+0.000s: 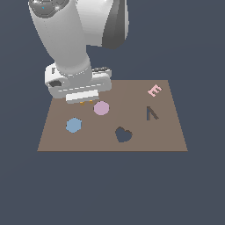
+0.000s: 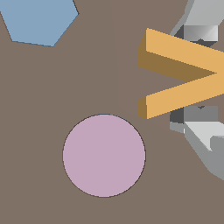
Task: Insert a designated object into the corresponding slot on a board.
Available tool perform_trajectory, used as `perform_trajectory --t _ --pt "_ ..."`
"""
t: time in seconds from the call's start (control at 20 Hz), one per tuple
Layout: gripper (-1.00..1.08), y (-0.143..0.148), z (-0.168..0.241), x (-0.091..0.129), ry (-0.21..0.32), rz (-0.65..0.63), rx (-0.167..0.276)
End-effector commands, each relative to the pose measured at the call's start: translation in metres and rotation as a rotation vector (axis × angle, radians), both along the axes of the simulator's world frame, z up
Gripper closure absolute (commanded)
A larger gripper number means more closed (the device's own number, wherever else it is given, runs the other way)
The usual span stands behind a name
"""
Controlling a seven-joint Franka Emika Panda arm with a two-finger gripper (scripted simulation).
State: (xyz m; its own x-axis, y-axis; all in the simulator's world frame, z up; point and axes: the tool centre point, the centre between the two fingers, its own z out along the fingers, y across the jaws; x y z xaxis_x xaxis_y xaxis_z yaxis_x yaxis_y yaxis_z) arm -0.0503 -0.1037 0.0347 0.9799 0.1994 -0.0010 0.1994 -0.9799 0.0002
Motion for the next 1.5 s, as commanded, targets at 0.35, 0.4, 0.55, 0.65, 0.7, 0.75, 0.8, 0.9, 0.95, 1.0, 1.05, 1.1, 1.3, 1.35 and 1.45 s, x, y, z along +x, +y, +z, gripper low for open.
perform_trajectory --t 0.35,0.4,0.55,0.65,0.7,0.75,0.8,0.9,0.95,1.0,1.05,1.1,1.3,1.35,1.45 --pt "1.08 0.112 0.003 0.023 0.000 -0.014 0.000" --pt "1.08 0.124 0.003 0.026 0.000 -0.016 0.000" --pt "1.08 0.159 0.004 0.034 0.000 -0.021 0.000" --pt "1.08 0.179 0.004 0.039 0.000 -0.024 0.000" --pt "1.08 0.188 0.004 0.042 0.000 -0.025 0.000" --pt "1.08 0.197 0.005 0.044 0.000 -0.026 -0.001" --pt "1.08 0.205 0.005 0.047 0.000 -0.027 -0.001" --pt "1.08 0.218 0.005 0.051 0.000 -0.029 -0.001" --pt "1.08 0.224 0.005 0.052 0.000 -0.030 -0.001" --pt "1.08 0.229 0.005 0.054 0.000 -0.031 -0.001" --pt "1.08 0.233 0.005 0.055 0.000 -0.032 -0.001" --pt "1.08 0.237 0.005 0.057 0.000 -0.032 -0.001" --pt "1.08 0.246 0.006 0.060 0.000 -0.033 -0.001" --pt "1.08 0.246 0.006 0.060 0.000 -0.033 -0.001" --pt "1.08 0.246 0.005 0.059 0.000 -0.032 0.000"
